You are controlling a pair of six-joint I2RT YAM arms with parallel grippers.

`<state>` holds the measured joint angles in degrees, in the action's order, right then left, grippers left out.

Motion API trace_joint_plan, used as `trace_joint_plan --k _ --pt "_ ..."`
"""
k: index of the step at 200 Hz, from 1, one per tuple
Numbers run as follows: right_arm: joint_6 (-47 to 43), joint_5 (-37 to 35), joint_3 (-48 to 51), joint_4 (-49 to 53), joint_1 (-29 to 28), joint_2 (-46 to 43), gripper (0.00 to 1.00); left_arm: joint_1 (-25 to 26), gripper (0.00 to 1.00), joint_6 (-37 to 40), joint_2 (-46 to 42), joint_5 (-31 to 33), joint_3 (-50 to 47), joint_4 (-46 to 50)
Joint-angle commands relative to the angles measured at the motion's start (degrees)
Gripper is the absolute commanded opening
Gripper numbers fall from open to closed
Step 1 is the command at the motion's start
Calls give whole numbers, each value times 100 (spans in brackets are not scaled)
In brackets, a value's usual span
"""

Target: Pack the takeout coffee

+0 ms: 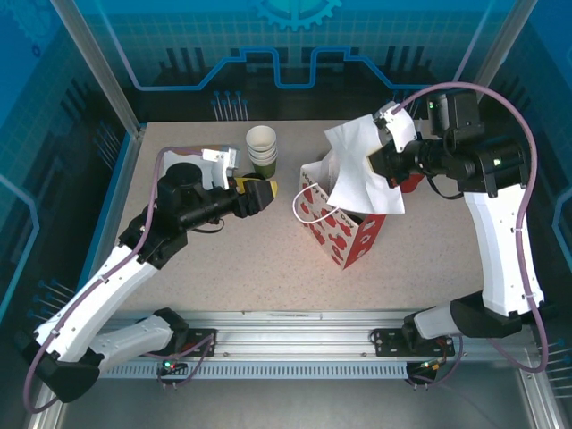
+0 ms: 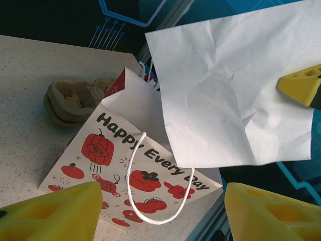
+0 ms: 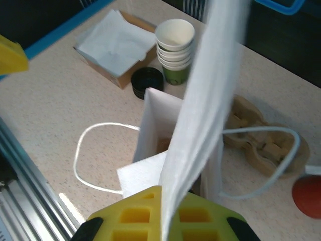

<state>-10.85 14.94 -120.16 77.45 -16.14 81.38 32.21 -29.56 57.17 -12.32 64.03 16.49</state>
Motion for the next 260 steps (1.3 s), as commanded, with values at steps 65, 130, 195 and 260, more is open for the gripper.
trace_joint_plan --k 65,130,195,260 --pt "-413 -171 -763 503 114 358 0 16 67 218 -5 34 108 151" --pt "-639 -447 -557 608 20 421 0 22 67 256 57 50 110 209" --pt "-789 -1184 -317 838 -581 865 0 17 68 317 132 63 88 306" --pt "-692 -1547 -223 917 -861 1525 0 22 68 334 189 79 53 306"
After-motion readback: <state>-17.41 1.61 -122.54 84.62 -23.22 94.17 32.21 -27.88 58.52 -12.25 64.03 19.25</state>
